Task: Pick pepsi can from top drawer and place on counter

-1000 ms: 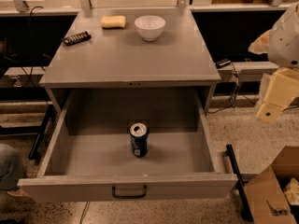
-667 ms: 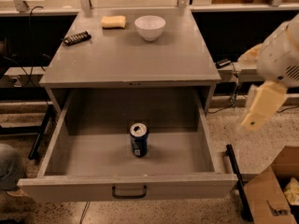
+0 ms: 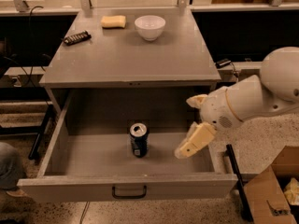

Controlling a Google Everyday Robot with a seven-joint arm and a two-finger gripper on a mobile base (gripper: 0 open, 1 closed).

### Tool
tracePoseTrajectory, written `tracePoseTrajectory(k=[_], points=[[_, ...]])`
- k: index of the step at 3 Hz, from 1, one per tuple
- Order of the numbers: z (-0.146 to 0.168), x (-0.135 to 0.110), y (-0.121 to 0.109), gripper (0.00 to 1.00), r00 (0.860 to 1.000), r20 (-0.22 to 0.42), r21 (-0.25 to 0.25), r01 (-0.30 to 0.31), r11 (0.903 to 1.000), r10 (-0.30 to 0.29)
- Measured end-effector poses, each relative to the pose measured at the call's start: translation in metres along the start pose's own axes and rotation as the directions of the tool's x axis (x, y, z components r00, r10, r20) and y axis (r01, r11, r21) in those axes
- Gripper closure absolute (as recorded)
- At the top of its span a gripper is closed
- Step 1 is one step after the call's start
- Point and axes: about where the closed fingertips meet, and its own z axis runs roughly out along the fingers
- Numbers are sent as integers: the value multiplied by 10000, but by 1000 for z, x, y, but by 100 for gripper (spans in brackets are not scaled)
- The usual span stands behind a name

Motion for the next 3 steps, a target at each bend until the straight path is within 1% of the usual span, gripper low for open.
tracePoseTrajectory(k=[1,2,3], points=[[-9,-3,-3,0,9999,-116,199,73,9998,-70],[0,0,-1,0,9999,90,173,-78,9998,76],[43,11,0,0,9976,325,207,-616,9979,609]])
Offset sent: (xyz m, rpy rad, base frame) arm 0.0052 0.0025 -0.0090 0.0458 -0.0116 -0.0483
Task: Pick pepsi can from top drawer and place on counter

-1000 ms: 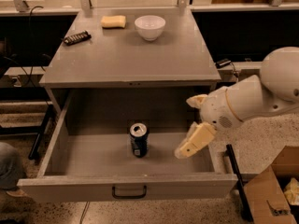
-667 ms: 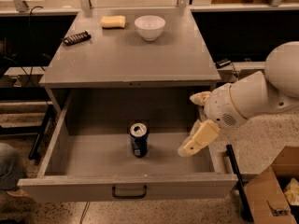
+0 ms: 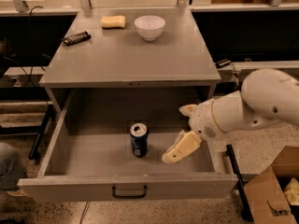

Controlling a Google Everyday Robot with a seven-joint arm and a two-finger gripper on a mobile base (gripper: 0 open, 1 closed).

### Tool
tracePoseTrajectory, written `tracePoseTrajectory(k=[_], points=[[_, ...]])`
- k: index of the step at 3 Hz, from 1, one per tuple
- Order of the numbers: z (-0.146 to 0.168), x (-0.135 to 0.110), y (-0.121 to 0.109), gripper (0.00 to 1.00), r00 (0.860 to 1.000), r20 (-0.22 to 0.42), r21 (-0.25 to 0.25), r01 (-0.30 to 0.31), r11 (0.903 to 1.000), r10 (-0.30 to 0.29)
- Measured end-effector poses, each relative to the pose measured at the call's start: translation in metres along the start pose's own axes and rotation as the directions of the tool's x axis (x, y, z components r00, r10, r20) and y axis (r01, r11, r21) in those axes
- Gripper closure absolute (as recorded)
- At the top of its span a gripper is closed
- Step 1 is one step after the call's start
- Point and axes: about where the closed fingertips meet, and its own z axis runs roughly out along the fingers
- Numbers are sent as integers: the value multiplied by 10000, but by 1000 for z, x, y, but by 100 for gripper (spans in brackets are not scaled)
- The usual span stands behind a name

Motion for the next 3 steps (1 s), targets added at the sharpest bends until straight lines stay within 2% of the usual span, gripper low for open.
tracePoseTrajectory(k=[1,2,3], points=[[47,6,-12,0,9978,390,458,-551,9974,534],[83,3,-33,0,9910,971,959,-1016,9902,923],[112,-4,-46,0,9845,1383,1053,-1231,9868,1081]])
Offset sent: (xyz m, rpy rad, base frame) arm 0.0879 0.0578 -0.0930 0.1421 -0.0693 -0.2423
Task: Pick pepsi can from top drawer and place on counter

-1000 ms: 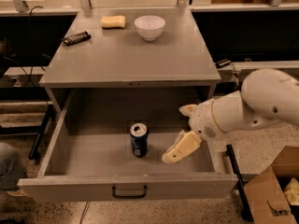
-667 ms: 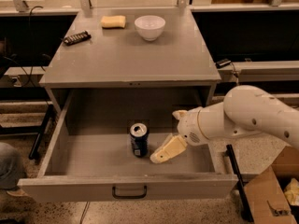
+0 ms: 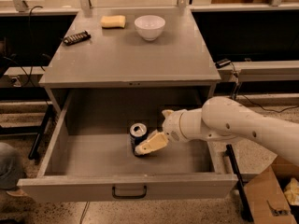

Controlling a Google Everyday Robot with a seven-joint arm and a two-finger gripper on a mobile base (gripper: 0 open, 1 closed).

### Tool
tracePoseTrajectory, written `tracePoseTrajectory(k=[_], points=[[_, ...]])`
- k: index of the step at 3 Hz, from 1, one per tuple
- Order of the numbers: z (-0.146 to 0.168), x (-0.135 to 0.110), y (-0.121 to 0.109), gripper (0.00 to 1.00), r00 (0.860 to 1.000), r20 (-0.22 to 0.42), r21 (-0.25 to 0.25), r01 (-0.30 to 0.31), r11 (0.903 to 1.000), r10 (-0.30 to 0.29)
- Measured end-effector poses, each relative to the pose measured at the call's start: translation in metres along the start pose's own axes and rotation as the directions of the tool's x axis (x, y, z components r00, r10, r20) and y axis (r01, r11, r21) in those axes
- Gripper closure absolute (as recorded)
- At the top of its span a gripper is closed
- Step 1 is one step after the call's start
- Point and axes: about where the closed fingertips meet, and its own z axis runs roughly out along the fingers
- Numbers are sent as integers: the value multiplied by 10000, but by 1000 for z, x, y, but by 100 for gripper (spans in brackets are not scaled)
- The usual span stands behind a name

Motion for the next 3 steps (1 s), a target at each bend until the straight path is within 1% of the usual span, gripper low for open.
tracePoseTrajectory(k=[1,2,3], points=[[24,-5,1,0,9997,212,-190,-67,9998,71],[36,-11,10,0,9996,277,-413,25,9991,-14],[43,-12,17,19,9996,273,-527,58,9986,-44]])
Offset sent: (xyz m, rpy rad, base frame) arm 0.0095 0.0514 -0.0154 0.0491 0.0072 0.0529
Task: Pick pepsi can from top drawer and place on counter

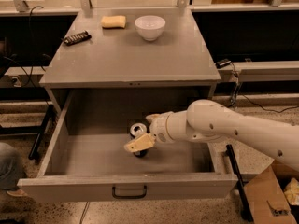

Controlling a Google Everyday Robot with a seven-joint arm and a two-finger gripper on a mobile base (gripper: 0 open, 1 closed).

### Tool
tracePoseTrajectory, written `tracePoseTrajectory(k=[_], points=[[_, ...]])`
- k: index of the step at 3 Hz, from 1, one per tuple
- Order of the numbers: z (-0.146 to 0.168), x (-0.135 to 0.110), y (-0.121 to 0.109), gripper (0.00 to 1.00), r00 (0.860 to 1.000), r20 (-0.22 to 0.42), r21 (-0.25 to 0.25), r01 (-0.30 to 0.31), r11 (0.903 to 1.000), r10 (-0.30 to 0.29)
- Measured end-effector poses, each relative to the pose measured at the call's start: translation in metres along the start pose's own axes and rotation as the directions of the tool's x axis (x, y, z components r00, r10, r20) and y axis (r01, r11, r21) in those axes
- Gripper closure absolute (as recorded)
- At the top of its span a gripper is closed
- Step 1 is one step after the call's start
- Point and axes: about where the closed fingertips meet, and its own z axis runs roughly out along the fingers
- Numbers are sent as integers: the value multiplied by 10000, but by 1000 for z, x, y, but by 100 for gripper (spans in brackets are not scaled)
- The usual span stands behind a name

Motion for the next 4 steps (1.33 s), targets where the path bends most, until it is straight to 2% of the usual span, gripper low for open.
tracePoseTrajectory(k=[1,2,3,4], points=[[-1,2,4,42,10000,55,11,-78,10000,78],[-15,1,2,65,9992,392,26,-71,10000,70],[-72,-21,-24,89,9957,791,430,444,9981,-477],[-139,-70,-53,100,9880,792,756,1267,9891,-1326]])
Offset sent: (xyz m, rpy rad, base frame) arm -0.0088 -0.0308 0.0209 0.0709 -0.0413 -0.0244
